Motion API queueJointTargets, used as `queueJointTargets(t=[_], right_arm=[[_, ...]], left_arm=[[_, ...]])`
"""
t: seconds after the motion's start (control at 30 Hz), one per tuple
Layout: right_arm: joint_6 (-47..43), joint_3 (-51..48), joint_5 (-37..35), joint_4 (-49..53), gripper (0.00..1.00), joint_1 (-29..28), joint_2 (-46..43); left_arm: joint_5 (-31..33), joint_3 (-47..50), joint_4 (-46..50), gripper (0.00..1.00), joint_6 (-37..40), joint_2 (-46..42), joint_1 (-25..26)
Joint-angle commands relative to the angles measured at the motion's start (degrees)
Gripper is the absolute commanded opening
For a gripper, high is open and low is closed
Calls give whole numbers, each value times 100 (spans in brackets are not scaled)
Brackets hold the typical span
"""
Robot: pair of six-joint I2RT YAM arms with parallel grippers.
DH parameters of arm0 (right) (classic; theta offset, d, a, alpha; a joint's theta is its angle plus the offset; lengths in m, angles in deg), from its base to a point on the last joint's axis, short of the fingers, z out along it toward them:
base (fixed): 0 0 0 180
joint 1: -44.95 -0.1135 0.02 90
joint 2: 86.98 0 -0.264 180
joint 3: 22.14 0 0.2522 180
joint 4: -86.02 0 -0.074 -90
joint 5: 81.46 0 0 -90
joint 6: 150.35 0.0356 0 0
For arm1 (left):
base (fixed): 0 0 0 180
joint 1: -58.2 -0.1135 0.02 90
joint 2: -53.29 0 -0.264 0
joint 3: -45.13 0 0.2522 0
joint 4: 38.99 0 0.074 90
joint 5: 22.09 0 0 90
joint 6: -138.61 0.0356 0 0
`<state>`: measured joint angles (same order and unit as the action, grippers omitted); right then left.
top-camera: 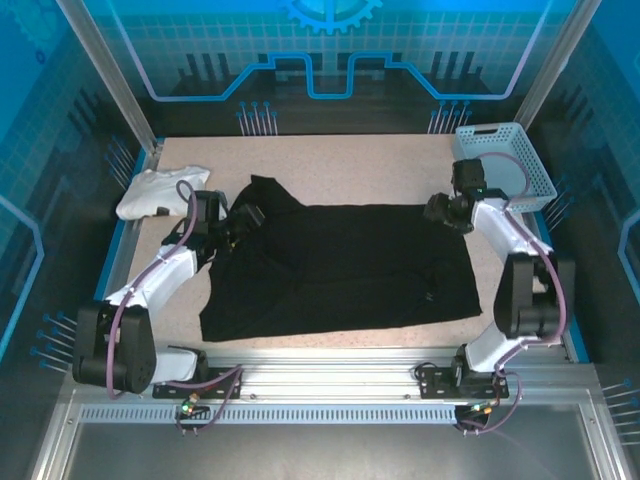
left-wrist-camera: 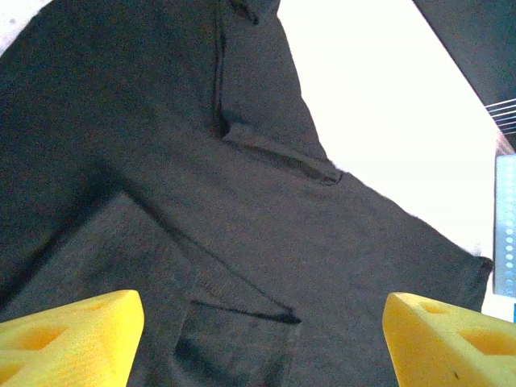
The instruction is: Fold the inside-out t-shirt
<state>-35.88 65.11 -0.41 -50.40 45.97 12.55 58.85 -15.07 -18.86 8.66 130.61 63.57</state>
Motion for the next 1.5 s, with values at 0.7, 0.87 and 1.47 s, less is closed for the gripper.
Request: queueJointTargets(t=[0.7, 0.87, 1.47], right_arm=[[-497, 3910, -449, 2049, 41, 355, 3671], [-469, 3977, -349, 2057, 21, 364, 3750], [-732, 3423, -206, 1426, 0, 264, 3018]], left_arm=[[62, -776, -505, 80, 306, 870, -9], [115, -1034, -627, 81, 339, 1238, -34], [267, -4969, 1405, 74, 1237, 4707, -452]])
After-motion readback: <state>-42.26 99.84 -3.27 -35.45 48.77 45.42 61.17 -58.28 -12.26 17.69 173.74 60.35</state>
